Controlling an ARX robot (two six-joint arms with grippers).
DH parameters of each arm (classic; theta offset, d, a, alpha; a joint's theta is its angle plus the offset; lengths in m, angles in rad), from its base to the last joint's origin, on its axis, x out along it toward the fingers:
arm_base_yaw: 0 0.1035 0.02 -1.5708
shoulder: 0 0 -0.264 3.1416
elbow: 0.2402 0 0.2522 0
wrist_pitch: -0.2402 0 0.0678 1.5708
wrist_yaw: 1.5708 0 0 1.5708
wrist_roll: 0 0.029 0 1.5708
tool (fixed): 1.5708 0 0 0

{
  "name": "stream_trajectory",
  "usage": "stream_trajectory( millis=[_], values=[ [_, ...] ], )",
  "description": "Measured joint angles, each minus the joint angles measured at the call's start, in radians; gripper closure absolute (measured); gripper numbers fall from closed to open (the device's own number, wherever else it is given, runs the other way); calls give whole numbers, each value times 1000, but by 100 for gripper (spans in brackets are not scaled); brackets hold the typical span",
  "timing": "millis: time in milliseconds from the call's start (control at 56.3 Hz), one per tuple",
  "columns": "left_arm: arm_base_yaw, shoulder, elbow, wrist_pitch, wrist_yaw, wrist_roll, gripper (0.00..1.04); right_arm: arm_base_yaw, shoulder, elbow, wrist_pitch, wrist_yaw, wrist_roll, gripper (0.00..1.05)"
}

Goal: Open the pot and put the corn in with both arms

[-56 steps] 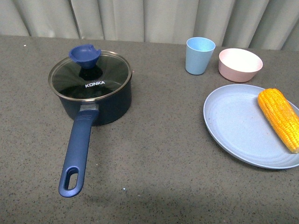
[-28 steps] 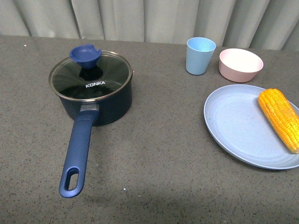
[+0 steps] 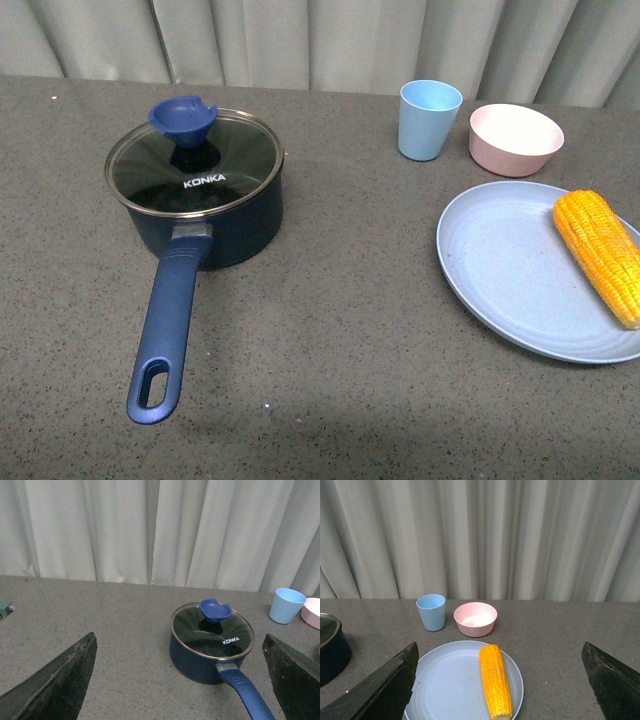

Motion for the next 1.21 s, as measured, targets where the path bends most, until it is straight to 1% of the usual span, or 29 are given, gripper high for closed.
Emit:
stream_trajectory(
  millis=[479, 497, 533, 550, 586, 622, 693, 799, 923, 1030, 1083, 1154, 1208],
  values=[
    [0, 0, 0, 0, -1, 0, 7, 0, 0, 0, 0, 0, 0, 9],
    [-12, 4, 1, -4, -36, -8, 7, 0, 0, 0, 0, 0, 0, 9],
    [-55, 22, 1, -9, -175, -26, 7, 0, 0, 0, 0, -1, 0, 9],
    [-65, 29, 1, -9, -209, -31, 7, 0, 0, 0, 0, 0, 0, 9],
    [-109, 64, 1, -4, -339, -52, 7, 0, 0, 0, 0, 1, 0, 9],
    [-122, 92, 2, 13, -382, -62, 7, 0, 0, 0, 0, 1, 0, 9],
    [-124, 145, 3, 53, -392, -80, 7, 0, 0, 0, 0, 0, 0, 9],
    [-106, 294, 5, 203, -343, -108, 7, 0, 0, 0, 0, 0, 0, 9],
    [-84, 574, 33, 468, -290, -127, 7, 0, 0, 0, 0, 0, 0, 9],
    [-78, 883, 82, 739, -247, -129, 7, 0, 0, 0, 0, 0, 0, 9],
    [-79, 1030, 120, 842, -232, -130, 7, 0, 0, 0, 0, 0, 0, 9],
    [-89, 1224, 177, 956, -232, -131, 7, 0, 0, 0, 0, 0, 0, 9],
    [-105, 1367, 231, 1013, -232, -130, 7, 0, 0, 0, 0, 0, 0, 9]
  ],
)
